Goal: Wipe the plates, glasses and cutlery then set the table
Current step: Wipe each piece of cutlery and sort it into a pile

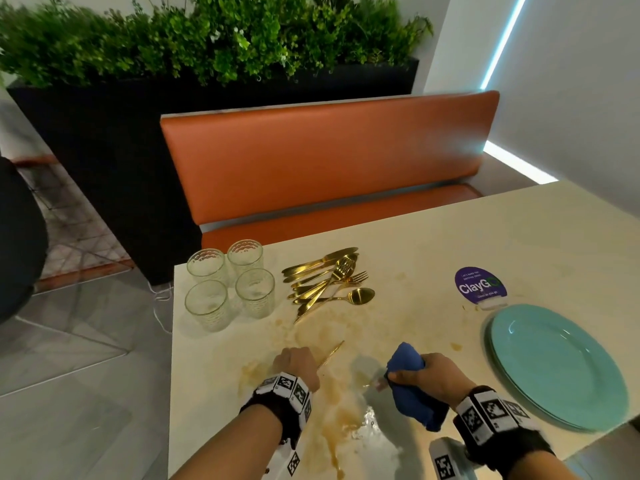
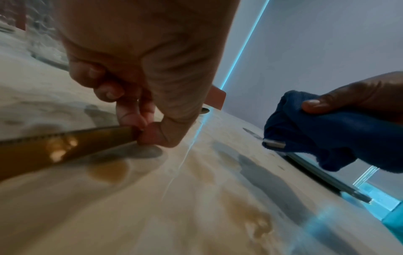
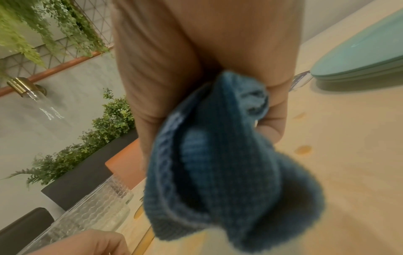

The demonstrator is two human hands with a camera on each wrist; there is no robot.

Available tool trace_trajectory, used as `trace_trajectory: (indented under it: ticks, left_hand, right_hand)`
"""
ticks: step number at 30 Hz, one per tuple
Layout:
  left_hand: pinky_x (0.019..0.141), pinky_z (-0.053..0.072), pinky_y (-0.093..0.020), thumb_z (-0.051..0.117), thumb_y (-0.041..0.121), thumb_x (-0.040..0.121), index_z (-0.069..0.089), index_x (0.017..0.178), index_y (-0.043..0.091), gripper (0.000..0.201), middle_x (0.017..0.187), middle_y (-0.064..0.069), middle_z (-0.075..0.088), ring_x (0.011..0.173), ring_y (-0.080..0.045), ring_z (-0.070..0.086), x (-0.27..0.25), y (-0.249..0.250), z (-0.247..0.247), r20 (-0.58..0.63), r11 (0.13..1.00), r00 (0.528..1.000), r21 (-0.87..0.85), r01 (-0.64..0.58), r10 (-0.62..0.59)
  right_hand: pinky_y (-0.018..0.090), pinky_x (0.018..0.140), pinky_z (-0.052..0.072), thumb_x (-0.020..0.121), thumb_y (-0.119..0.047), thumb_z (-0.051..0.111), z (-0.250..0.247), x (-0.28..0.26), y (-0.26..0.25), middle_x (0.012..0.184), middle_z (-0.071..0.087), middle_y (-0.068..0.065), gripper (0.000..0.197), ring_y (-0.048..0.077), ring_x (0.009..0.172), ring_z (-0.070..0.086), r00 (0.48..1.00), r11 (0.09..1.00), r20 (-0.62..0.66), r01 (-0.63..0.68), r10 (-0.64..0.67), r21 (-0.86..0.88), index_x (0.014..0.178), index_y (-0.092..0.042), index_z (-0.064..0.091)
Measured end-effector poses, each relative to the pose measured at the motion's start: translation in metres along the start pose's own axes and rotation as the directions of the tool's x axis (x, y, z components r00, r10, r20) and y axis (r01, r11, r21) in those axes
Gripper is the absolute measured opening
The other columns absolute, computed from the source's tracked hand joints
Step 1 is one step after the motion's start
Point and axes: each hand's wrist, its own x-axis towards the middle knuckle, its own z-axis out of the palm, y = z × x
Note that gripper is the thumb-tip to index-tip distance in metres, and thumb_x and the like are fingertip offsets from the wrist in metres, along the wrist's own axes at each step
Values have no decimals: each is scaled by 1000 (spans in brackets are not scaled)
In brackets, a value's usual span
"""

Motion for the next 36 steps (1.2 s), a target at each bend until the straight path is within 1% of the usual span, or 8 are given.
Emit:
trace_trajectory:
  ticks: [7, 10, 13, 18, 24, 28, 32, 36]
  left_hand:
    - [94, 46, -29, 63, 25, 86, 65, 114, 9, 32, 120, -5, 63, 112, -22, 58, -8, 3, -36, 79, 936, 991, -342, -78, 111]
    - [102, 42, -36, 65, 21, 87, 65, 101, 16, 15, 111, -2, 64, 109, -19, 57, -19, 13, -58, 54, 736, 964, -658, -160, 259]
    - [87, 46, -29, 62, 12, 87, 61, 81, 20, 10, 90, 0, 62, 89, -14, 56, -28, 31, -68, -46, 545, 946, -808, -224, 321]
    - [64, 41, -23, 60, 9, 88, 57, 75, 18, 17, 75, 1, 56, 74, -13, 49, -33, 48, -77, -60, 339, 968, -930, -143, 244]
    - [59, 33, -20, 62, 11, 88, 56, 77, 20, 15, 73, 7, 53, 66, -6, 42, -25, 49, -79, -59, 320, 982, -940, -115, 179]
    - [84, 44, -27, 72, 13, 81, 61, 93, 14, 16, 92, 2, 62, 95, -12, 56, -24, 47, -85, -58, 375, 978, -918, -131, 200]
    - [111, 33, -47, 85, 18, 64, 13, 148, 29, 111, 144, -1, 39, 134, -23, 36, -15, 28, -101, -170, 557, 958, -784, -274, 232]
    - [106, 24, -41, 59, 49, 85, 51, 127, 40, 44, 126, 5, 52, 124, -19, 32, -22, 19, -116, -174, 858, 861, -118, -500, 478]
  right_hand:
    - [41, 91, 51, 84, -47, 59, 5, 5, -7, 103, 68, 15, 38, 30, 95, 65, 998, 918, 51, 16, -39, 396, 89, -9, 63]
    - [38, 88, 51, 86, -47, 55, 8, 5, -22, 109, 66, 15, 42, 28, 100, 63, 991, 828, 92, 25, -92, 560, 102, -8, 62]
    - [28, 79, 53, 88, -44, 55, 15, 3, -43, 108, 67, 11, 39, 21, 94, 64, 975, 823, 117, 90, -187, 561, 109, -12, 61]
    - [37, 78, 54, 81, -42, 66, 16, 4, -56, 88, 70, 15, 32, 28, 80, 66, 983, 861, 0, 161, -184, 482, 80, -10, 67]
    - [19, 58, 44, 81, -44, 66, -2, -2, -41, 63, 62, -2, 32, 12, 60, 57, 973, 949, 82, 187, -214, 254, 63, -18, 60]
    - [16, 62, 45, 82, -39, 65, -29, -6, -30, 70, 64, -7, 20, 6, 65, 59, 956, 963, 148, 237, -254, 127, 70, -25, 61]
    - [18, 71, 47, 80, -39, 68, -61, -6, -21, 78, 66, -4, 18, 8, 74, 59, 947, 967, 225, 248, -229, -63, 78, -22, 65]
    - [20, 69, 47, 73, -38, 75, -86, 3, -23, 78, 67, -4, 16, 10, 73, 61, 944, 948, 257, 259, -207, -186, 72, -25, 65]
